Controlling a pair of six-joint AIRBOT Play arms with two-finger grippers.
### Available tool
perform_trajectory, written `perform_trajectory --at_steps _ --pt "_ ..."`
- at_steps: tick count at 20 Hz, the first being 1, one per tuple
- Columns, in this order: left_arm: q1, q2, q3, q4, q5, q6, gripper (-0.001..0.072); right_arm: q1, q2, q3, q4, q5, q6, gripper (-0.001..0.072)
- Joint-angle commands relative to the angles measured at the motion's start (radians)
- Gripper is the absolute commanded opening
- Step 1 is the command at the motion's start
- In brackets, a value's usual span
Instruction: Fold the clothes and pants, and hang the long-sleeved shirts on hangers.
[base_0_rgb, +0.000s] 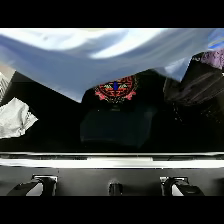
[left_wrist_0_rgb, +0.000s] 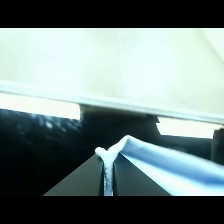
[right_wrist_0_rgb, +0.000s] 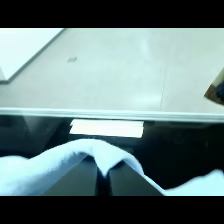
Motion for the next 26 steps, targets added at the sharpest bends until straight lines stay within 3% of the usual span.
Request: perform_trajectory --at_steps 1,6,8,11,14,18,21,24,25,26 --pt "0.001 0.095 0.018 0.051 -0.050 -0.040 0.0016 0.000 0.102 0.021 -0.063 -0.011 0.068 0.0034" --pt "-0.001 -0.018 0.016 0.054 -0.047 -0.050 0.0015 0.000 -0.013 0.019 -0.063 0.002 0.183 0.0034" --pt "-0.004 -0.132 0.016 0.053 -0.047 -0.050 0.0015 0.000 -0.140 0.019 -0.063 -0.050 0.238 0.0035" --pt "-0.023 -0.367 0.016 0.051 -0.032 -0.038 0.0015 0.006 -0.383 0.005 -0.048 -0.142 0.238 0.0035" --pt "-0.062 -0.614 0.016 0.047 0.068 -0.038 0.0016 0.018 -0.653 -0.024 -0.029 -0.188 0.234 0.0036" --pt "-0.125 -0.863 0.016 0.024 0.220 -0.050 0.0018 0.071 -0.965 -0.024 -0.027 -0.039 0.230 0.0035" --pt "-0.155 -0.963 0.016 -0.049 0.221 -0.050 0.0020 0.098 -1.112 -0.024 -0.012 0.061 0.270 0.0036" --pt "-0.163 -0.970 0.017 -0.109 0.191 -0.063 0.0034 0.098 -1.147 -0.023 -0.003 0.017 0.305 0.0068" --pt "-0.154 -0.956 0.018 -0.109 0.171 -0.096 0.0155 0.089 -1.133 -0.023 -0.002 -0.010 0.300 0.0170" --pt "-0.136 -0.934 0.021 -0.108 0.126 -0.126 0.0377 0.073 -1.109 -0.023 -0.002 -0.041 0.272 0.0284"
